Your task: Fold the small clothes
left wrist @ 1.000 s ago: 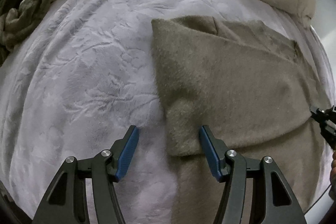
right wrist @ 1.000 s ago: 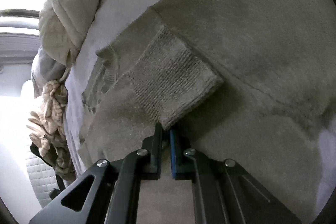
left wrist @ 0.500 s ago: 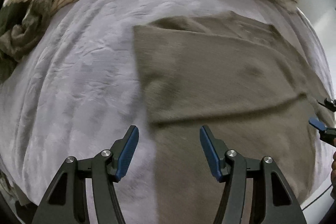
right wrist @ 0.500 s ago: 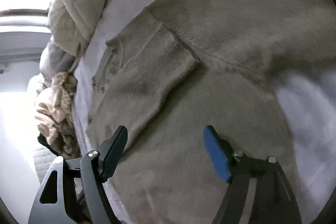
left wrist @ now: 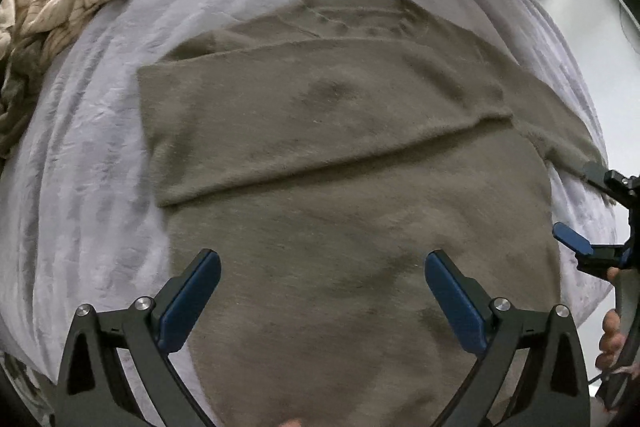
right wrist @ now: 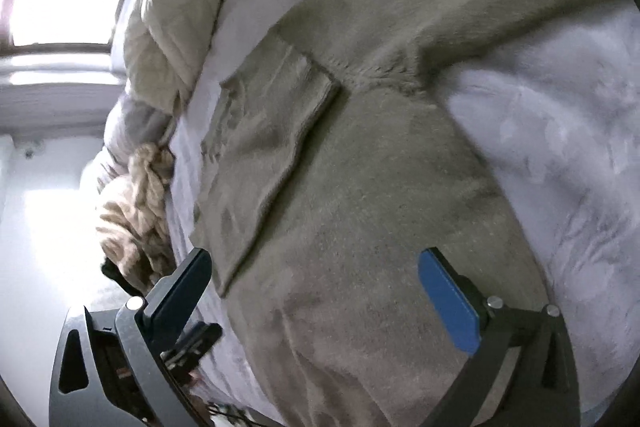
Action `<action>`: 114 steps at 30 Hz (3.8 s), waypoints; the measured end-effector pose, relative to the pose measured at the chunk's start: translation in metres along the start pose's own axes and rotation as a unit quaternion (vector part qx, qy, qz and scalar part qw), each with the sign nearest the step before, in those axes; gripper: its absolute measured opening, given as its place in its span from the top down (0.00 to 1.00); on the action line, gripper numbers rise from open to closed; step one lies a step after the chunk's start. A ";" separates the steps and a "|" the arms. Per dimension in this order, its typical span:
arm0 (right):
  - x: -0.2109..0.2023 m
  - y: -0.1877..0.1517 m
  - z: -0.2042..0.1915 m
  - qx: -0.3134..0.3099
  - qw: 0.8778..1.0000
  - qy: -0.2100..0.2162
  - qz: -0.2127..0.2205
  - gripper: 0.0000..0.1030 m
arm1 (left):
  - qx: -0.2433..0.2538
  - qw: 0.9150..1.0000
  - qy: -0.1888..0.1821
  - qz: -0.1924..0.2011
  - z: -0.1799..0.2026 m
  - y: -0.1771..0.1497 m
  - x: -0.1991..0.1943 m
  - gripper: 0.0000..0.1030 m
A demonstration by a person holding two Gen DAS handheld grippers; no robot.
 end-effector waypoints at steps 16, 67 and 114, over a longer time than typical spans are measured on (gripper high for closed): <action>-0.070 0.051 0.066 0.063 0.993 -0.052 0.082 0.00 | 0.038 0.999 -0.023 -0.021 0.062 0.020 0.010 0.01; -0.169 0.208 0.150 0.217 0.928 0.211 0.216 0.89 | 0.046 0.998 -0.045 -0.003 0.138 0.076 0.043 0.01; 0.206 -0.107 -0.167 -0.547 0.810 -0.151 -0.149 0.53 | -0.209 0.974 -0.031 0.082 -0.158 -0.024 0.007 0.01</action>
Point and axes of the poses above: each gripper's, at about its wrist camera, not at the fingertips, and x roughly the way its jaws point, z to its right, y to its top, the point moved 6 cm from there along x, roughly the way its jaws point, and after that the axes turned 9 degrees about x, right-handed, at the moved point
